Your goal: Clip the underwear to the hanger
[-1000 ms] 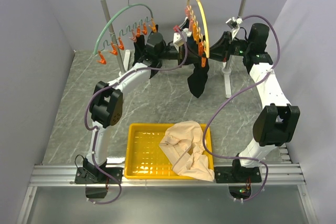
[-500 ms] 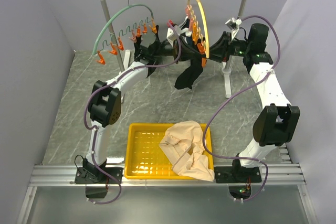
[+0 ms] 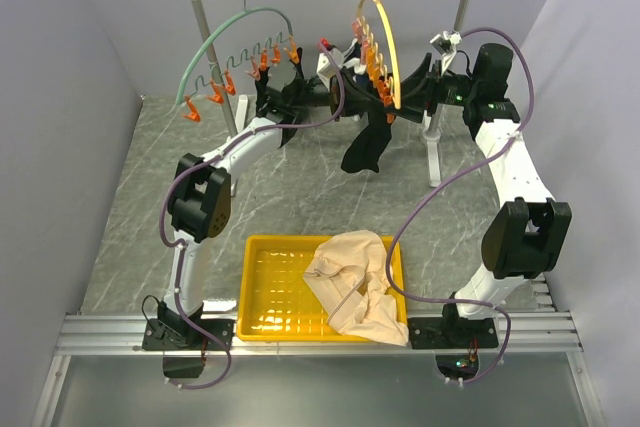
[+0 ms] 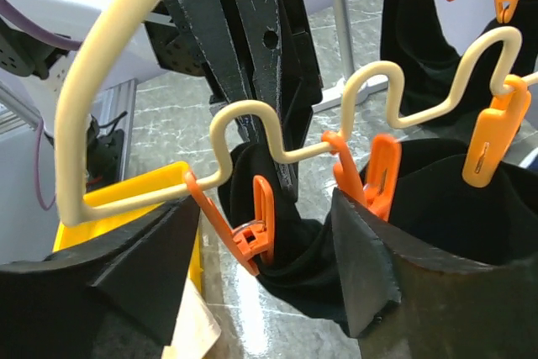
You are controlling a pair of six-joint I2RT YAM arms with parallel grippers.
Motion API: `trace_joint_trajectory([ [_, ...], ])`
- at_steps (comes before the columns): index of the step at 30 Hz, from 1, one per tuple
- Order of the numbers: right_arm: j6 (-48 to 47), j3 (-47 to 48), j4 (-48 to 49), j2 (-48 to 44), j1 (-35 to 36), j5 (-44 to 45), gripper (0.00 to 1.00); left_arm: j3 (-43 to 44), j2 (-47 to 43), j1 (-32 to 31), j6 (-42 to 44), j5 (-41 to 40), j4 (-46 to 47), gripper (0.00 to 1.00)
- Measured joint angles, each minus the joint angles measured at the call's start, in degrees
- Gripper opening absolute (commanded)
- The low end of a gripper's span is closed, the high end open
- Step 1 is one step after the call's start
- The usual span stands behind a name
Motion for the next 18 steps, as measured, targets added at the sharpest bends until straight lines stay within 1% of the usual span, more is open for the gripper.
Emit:
trace_joint_trajectory([
  [7, 0.24, -0.02, 0.04, 0.0, 0.0, 0.39, 0.76, -0.68, 0.0, 0.0, 0.5, 0.0, -0.57, 0.0],
  [9, 0.35, -0.11, 0.04, 0.0, 0.0, 0.44, 0.77, -1.14, 0.0, 0.0, 1.07, -0.04, -1.03, 0.02],
  [11, 0.35, -0.24, 0.02, 0.0, 0.0, 0.48, 0.79, -2.23, -0.02, 0.0, 2.16, -0.09, -1.51, 0.09],
  [12, 0.35, -0.28, 0.02, 0.0, 0.0, 0.5, 0.79, -3.3, -0.2, 0.0, 3.15, -0.28, -1.86, 0.16],
  [14, 0.31, -0.39, 0.0, -0.02, 0.0, 0.57, 0.81, -6.03, -0.74, 0.02, 4.76, -0.59, -3.23, 0.23],
  [15, 0.2, -0.46, -0.13, -0.09, 0.0, 0.63, 0.81, -7.65, -1.18, 0.02, 5.62, -0.76, -4.31, 0.3],
  [17, -0.26, -0.96, -0.5, -0.39, 0.0, 0.7, 0.82, -10.08, -1.97, 0.02, 7.23, -1.14, -5.88, 0.38],
  [18, -0.68, -1.29, -1.25, -0.68, 0.0, 0.74, 0.82, -11.47, -2.67, 0.02, 8.22, -1.22, -6.93, 0.44],
])
